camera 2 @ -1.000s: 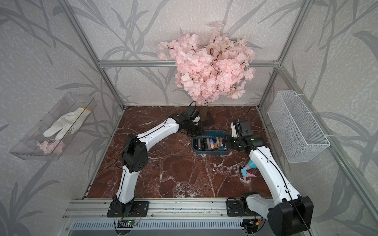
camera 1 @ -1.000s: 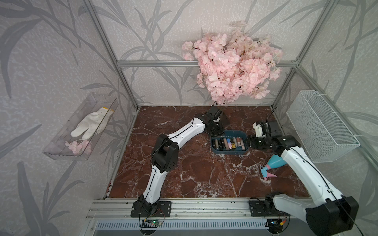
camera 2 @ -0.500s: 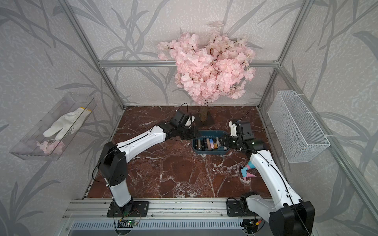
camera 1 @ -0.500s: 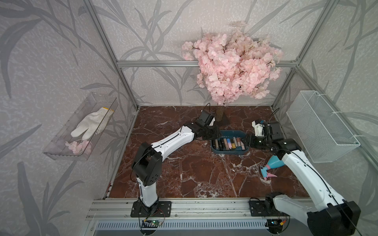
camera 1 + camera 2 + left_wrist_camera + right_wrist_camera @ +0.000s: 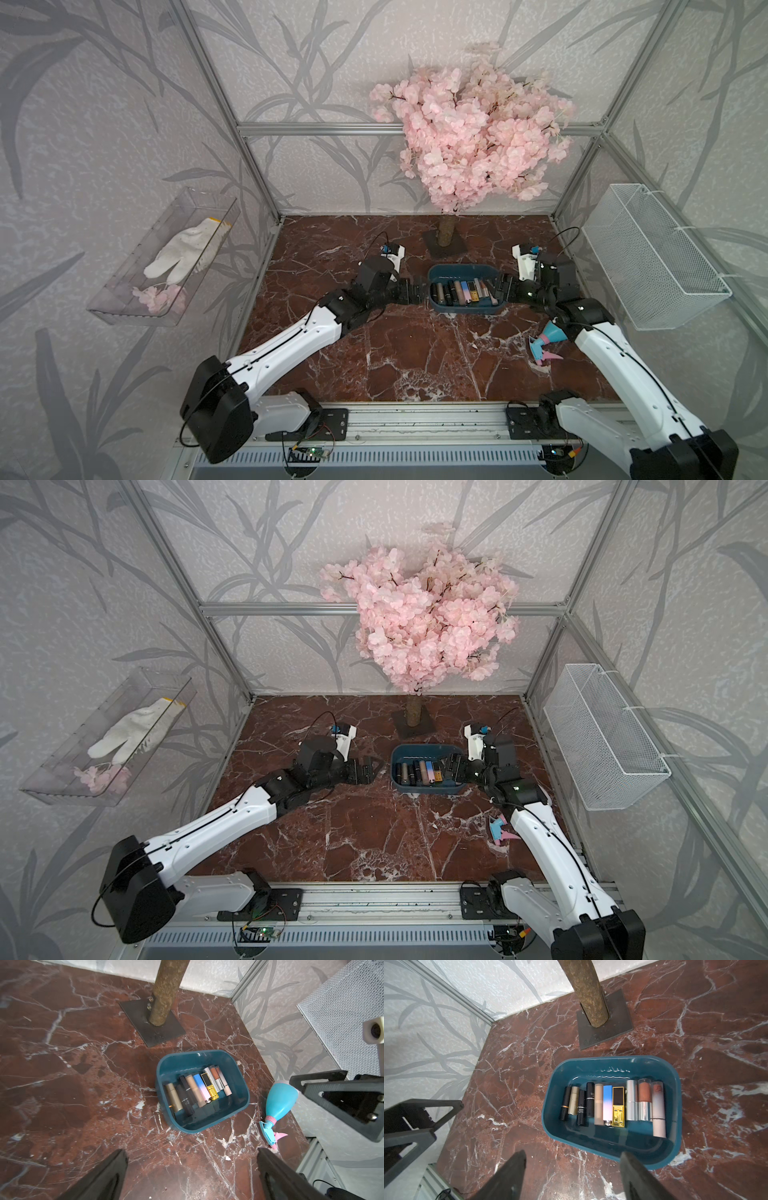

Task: Put the lipstick into the storage box
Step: Reset both arms

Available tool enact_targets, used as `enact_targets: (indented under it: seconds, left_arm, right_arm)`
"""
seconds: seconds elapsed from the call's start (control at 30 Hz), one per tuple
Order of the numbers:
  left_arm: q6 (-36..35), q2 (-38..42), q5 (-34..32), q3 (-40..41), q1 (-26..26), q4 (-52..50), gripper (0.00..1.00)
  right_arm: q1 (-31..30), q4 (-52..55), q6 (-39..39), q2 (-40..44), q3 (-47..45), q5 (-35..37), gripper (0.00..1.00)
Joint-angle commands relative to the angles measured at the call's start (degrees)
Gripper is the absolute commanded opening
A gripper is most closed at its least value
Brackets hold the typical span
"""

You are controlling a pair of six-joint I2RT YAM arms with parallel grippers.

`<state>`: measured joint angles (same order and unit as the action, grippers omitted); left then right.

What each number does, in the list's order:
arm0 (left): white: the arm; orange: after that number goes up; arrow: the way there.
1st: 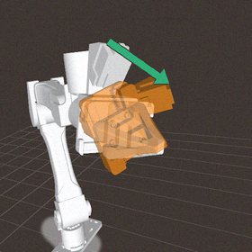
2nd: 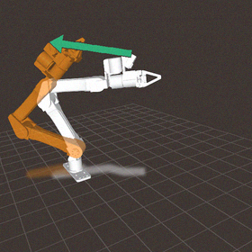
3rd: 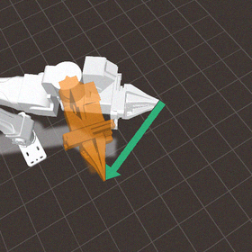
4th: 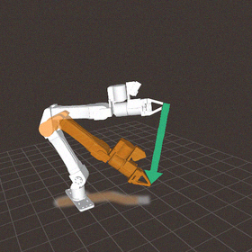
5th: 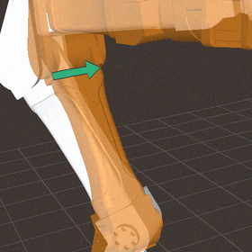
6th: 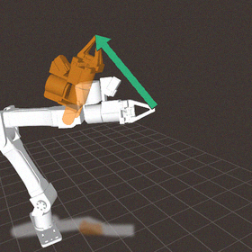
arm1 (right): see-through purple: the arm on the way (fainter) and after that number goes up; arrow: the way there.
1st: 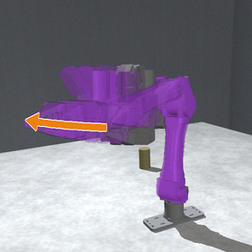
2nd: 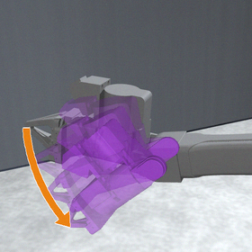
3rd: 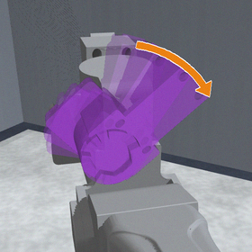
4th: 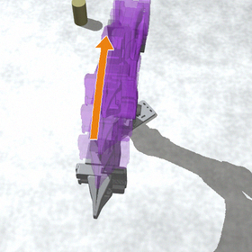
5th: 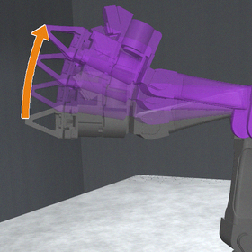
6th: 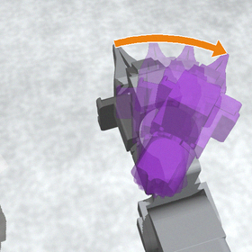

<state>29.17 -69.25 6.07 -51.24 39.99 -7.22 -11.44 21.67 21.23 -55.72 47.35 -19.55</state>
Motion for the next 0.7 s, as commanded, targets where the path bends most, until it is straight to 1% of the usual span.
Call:
enact_targets:
  seconds: [0.0, 0.2, 0.37, 0.53, 0.67]
  left_arm:
    - [-5.4, 4.5, -4.9, 4.2, 0.1, 4.4, 1.00]
    - [-7.7, 11.0, -9.0, 9.2, 0.1, 2.4, 1.00]
    - [-3.3, 14.8, -19.4, 13.6, 0.1, 1.7, 1.00]
    - [-3.2, 20.2, -29.0, 20.2, 0.1, 2.4, 1.00]
    - [-2.8, 26.5, -36.0, 25.8, 0.0, 2.8, 1.00]
  right_arm:
    - [-0.2, -6.3, -4.8, 4.0, -2.1, -0.3, 1.00]
    - [-0.2, -12.0, -11.4, 11.6, -8.6, 1.1, 0.99]
    - [-0.2, -14.3, -14.8, 17.0, -13.4, 2.9, 0.99]
    - [-0.2, -13.6, -16.2, 20.4, -17.0, 5.3, 0.99]
    - [-0.2, -12.2, -17.5, 21.7, -19.9, 10.1, 0.99]
